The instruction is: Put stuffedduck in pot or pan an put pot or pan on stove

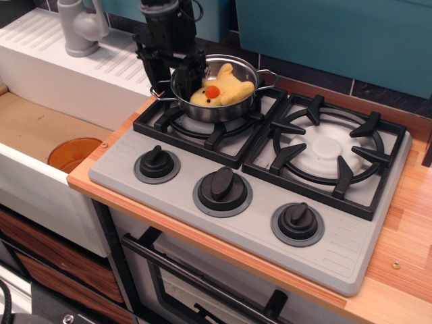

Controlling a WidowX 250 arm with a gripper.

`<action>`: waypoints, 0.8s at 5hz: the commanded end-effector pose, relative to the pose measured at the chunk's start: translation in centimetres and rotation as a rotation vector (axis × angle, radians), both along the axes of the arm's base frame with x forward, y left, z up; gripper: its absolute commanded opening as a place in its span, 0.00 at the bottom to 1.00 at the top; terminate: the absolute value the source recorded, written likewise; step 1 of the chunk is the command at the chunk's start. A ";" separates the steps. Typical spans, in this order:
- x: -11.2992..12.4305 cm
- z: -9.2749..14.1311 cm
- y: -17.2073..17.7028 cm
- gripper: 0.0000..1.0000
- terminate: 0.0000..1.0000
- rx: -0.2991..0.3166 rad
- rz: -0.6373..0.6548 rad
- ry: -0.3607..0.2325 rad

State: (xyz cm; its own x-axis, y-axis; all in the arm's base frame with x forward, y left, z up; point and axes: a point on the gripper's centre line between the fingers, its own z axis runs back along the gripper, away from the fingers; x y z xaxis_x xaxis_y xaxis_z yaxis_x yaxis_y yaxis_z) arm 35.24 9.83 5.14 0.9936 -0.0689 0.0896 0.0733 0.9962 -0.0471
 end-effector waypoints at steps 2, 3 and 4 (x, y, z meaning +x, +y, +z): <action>1.1 6.9 -2.3 1.00 0.00 0.050 0.019 -0.075; 0.6 7.2 -4.4 1.00 0.00 0.033 0.037 -0.070; -0.4 7.9 -7.2 1.00 0.00 0.038 0.061 -0.068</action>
State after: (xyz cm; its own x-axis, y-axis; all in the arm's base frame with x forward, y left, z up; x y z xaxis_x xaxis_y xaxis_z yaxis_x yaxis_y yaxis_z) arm 34.02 2.49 11.07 0.9962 -0.0049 0.0874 0.0061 0.9999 -0.0134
